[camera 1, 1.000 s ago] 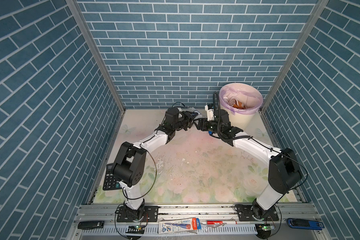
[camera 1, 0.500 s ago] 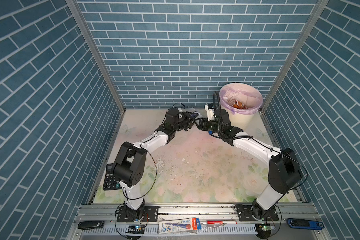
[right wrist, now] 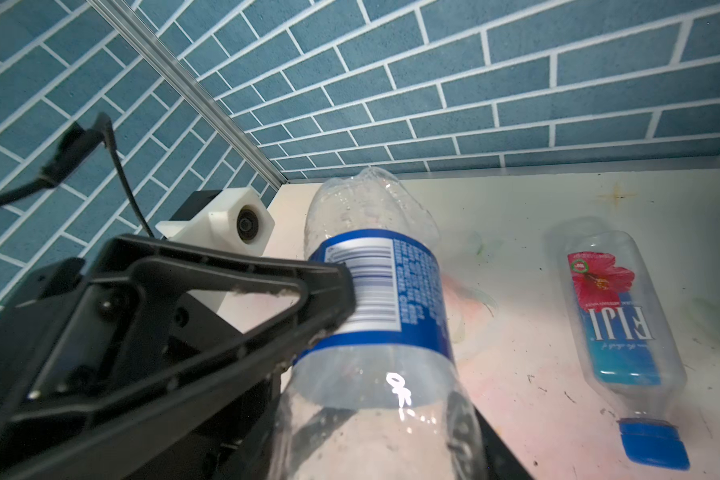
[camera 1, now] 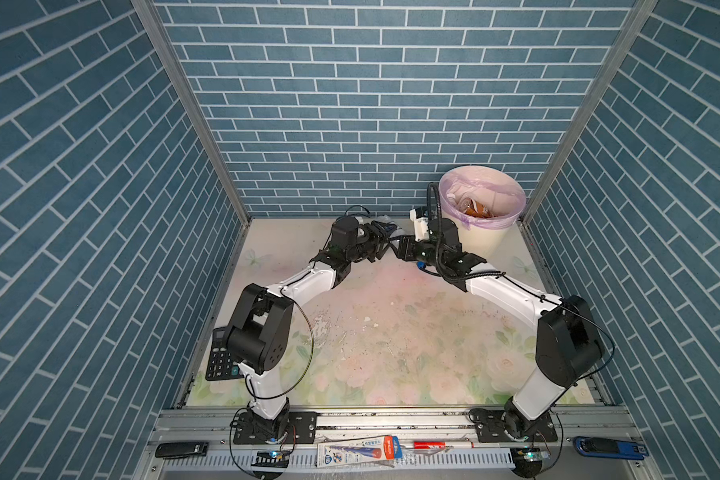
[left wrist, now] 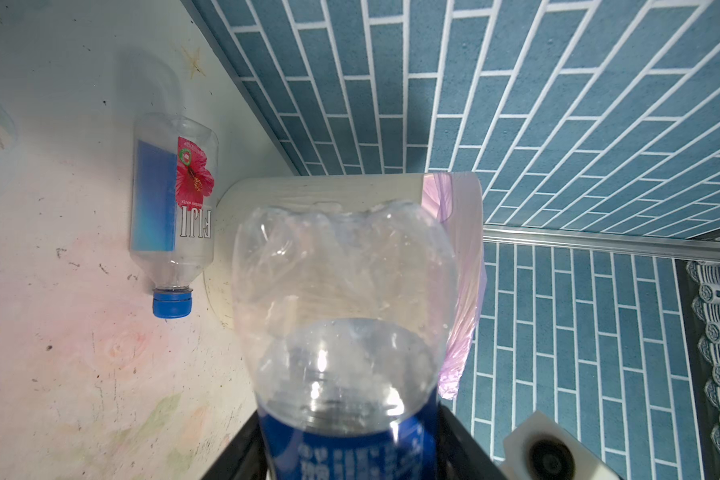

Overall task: Throw the plastic bottles in the bin
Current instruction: 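Grasp the bottle body with the right gripper beside the left gripper, then carry the blue-labelled bottle over the bin with the right gripper while the left releases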

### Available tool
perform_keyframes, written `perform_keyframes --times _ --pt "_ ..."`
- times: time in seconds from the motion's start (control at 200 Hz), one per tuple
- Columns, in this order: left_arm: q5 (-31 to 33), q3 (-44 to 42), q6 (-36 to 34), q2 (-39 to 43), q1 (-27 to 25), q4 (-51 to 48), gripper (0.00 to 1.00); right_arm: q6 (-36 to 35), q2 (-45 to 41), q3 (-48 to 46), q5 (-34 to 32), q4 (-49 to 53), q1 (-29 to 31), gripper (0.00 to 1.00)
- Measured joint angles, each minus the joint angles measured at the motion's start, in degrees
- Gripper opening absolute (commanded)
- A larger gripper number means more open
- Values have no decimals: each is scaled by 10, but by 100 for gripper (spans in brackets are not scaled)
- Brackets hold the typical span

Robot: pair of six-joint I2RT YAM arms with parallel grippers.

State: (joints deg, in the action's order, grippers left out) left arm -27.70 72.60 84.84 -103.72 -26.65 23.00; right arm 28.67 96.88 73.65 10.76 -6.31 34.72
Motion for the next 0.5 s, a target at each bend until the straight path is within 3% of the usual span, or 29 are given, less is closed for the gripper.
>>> perform_keyframes --times 0.29,0.425,0.5 --pt "0 -2 -8 24 9 -10 82 0 -2 -7 -5 -2 -7 31" --pt "0 -6 -21 47 21 -24 99 0 -7 -17 -7 0 -9 30" --pt "0 -11 -27 61 30 -31 99 0 -10 -20 -9 4 -10 30"
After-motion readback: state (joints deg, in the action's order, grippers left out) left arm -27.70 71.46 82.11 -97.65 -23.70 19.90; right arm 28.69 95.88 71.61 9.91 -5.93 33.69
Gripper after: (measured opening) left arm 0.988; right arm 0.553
